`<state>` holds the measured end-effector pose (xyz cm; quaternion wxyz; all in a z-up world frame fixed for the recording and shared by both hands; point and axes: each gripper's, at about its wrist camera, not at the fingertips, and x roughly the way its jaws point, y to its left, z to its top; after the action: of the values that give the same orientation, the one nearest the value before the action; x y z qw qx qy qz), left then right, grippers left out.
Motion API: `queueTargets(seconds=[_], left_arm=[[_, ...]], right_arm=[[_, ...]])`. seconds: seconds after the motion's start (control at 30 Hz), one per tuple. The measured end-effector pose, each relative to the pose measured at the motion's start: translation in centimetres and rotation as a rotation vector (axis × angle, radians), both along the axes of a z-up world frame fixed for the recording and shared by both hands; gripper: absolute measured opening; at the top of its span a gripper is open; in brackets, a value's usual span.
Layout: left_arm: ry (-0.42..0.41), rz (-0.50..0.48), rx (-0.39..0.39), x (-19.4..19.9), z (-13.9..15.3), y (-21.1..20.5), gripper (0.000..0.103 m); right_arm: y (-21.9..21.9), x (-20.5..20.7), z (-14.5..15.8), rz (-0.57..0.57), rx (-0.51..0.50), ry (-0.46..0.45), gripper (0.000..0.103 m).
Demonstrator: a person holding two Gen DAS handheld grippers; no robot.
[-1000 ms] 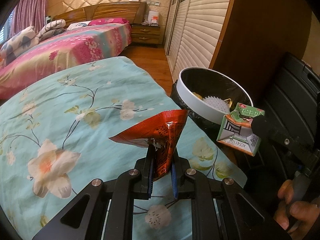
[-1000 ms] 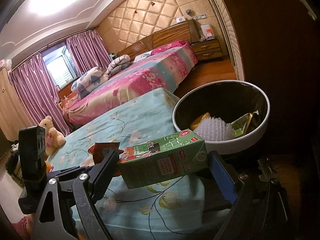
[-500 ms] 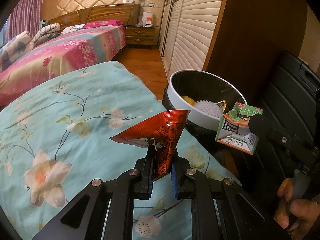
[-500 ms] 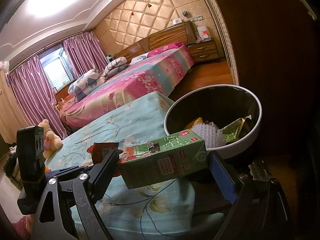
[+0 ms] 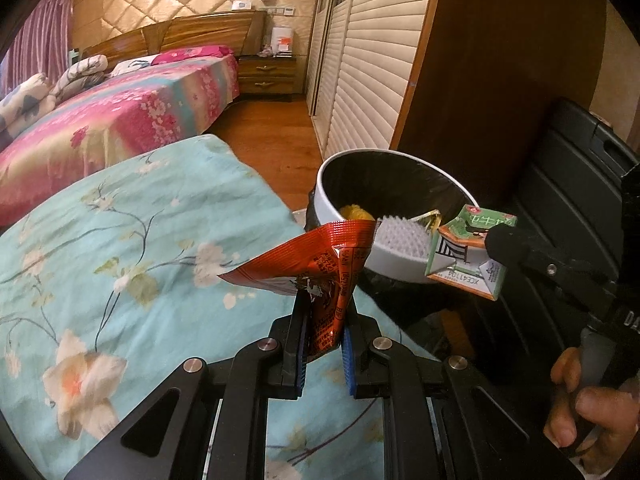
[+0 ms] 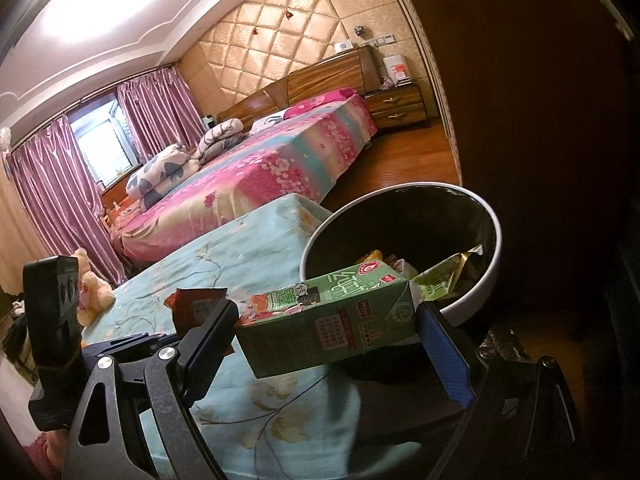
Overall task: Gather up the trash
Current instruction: 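Lower the red bag and juice box into the bin opening with both tools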
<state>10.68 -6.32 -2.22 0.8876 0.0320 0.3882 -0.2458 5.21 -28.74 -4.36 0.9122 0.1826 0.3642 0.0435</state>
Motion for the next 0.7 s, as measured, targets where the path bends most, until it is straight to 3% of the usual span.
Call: queueTargets(seconds=[0.7], left_arm=[[-0.016,-0.051,0.011,3.0,0.5,-4.0,0.013]], right_arm=[[-3.5,3.5,-0.4,-0.049,-0.004,0.02,0.091]])
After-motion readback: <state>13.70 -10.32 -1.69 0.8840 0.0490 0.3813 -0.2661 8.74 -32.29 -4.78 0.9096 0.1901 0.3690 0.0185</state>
